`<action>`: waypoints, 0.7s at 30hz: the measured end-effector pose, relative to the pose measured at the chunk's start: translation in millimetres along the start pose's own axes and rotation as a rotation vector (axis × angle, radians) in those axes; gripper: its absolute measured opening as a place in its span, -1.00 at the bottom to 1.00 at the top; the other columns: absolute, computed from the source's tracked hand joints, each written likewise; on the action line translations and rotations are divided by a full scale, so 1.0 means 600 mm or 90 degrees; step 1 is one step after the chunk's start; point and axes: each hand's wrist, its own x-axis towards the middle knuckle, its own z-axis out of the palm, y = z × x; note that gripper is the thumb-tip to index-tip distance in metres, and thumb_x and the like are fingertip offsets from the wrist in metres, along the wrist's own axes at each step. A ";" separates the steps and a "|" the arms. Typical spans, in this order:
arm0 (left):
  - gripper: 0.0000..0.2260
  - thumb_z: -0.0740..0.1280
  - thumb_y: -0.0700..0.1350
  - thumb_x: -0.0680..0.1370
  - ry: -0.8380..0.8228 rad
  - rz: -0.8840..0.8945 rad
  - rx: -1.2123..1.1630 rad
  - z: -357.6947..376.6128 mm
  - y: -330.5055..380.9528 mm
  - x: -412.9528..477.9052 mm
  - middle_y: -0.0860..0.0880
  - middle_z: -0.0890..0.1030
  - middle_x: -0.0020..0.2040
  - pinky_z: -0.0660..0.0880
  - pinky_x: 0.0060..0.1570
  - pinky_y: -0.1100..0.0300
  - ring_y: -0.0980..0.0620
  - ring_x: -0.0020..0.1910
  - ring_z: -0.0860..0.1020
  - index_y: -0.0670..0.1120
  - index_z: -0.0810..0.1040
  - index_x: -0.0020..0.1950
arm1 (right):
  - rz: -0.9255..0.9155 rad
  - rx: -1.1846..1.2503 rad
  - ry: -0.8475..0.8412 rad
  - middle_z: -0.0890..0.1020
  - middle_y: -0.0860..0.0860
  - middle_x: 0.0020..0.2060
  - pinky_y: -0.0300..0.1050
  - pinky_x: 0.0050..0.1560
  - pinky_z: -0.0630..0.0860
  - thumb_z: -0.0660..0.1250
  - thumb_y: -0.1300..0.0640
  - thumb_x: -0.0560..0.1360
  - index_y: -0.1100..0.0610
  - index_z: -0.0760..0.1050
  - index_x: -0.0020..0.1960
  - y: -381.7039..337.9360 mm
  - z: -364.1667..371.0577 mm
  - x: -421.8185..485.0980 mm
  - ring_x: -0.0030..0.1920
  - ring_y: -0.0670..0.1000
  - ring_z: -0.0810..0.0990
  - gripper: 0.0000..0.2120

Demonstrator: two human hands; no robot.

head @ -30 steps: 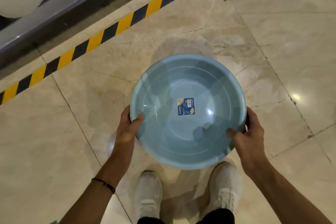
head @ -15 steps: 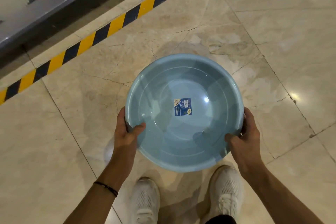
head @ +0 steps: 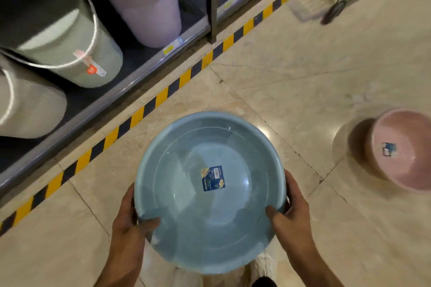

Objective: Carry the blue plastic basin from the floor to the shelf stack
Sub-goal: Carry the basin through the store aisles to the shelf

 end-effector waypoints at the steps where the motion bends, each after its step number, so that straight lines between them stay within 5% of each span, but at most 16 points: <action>1: -0.07 0.52 -0.43 0.18 -0.012 0.006 0.001 0.003 0.041 -0.020 0.04 0.63 0.37 0.51 0.30 -0.31 -0.16 0.38 0.54 0.14 0.51 0.48 | -0.003 -0.007 0.005 0.68 -0.16 0.15 -0.10 -0.10 0.69 0.28 0.28 0.20 -0.16 0.47 0.46 -0.036 -0.016 -0.019 0.10 -0.07 0.67 -0.16; 3: -0.10 0.53 -0.43 0.20 -0.029 0.031 0.010 0.009 0.123 -0.065 0.07 0.64 0.35 0.49 0.32 -0.30 -0.14 0.37 0.56 0.18 0.54 0.45 | -0.016 -0.010 0.018 0.68 -0.13 0.18 0.00 -0.03 0.69 0.29 0.26 0.21 -0.17 0.46 0.46 -0.108 -0.046 -0.058 0.11 -0.01 0.66 -0.16; 7: -0.17 0.46 -0.45 0.32 -0.060 0.070 0.020 0.023 0.291 -0.170 0.06 0.68 0.30 0.53 0.27 -0.34 -0.16 0.30 0.62 0.24 0.53 0.45 | -0.082 0.031 0.066 0.66 -0.19 0.25 -0.20 0.03 0.63 0.46 0.24 0.46 -0.15 0.48 0.47 -0.262 -0.103 -0.139 0.19 -0.07 0.64 -0.37; 13: -0.24 0.39 -0.46 0.40 -0.121 0.143 0.006 0.033 0.521 -0.323 0.01 0.69 0.28 0.60 0.17 -0.31 -0.17 0.23 0.67 0.24 0.55 0.42 | -0.129 0.074 0.138 0.64 -0.04 0.32 0.28 0.31 0.55 0.44 0.38 0.53 -0.01 0.49 0.48 -0.470 -0.172 -0.261 0.26 0.06 0.62 -0.41; 18: -0.31 0.38 -0.45 0.48 -0.155 0.212 -0.030 0.034 0.664 -0.445 0.07 0.70 0.25 0.69 -0.10 0.02 -0.07 0.16 0.70 0.12 0.49 0.49 | -0.173 0.137 0.166 0.65 -0.07 0.31 0.28 0.32 0.54 0.42 0.32 0.58 -0.06 0.48 0.49 -0.616 -0.212 -0.388 0.29 0.04 0.62 -0.45; 21: -0.34 0.40 -0.41 0.51 -0.175 0.222 -0.040 0.036 0.724 -0.518 0.00 0.69 0.27 0.67 0.01 -0.25 -0.19 0.18 0.69 0.17 0.50 0.47 | -0.154 0.195 0.188 0.64 -0.11 0.32 0.27 0.33 0.54 0.44 0.26 0.58 -0.25 0.47 0.41 -0.666 -0.236 -0.466 0.30 0.04 0.61 -0.45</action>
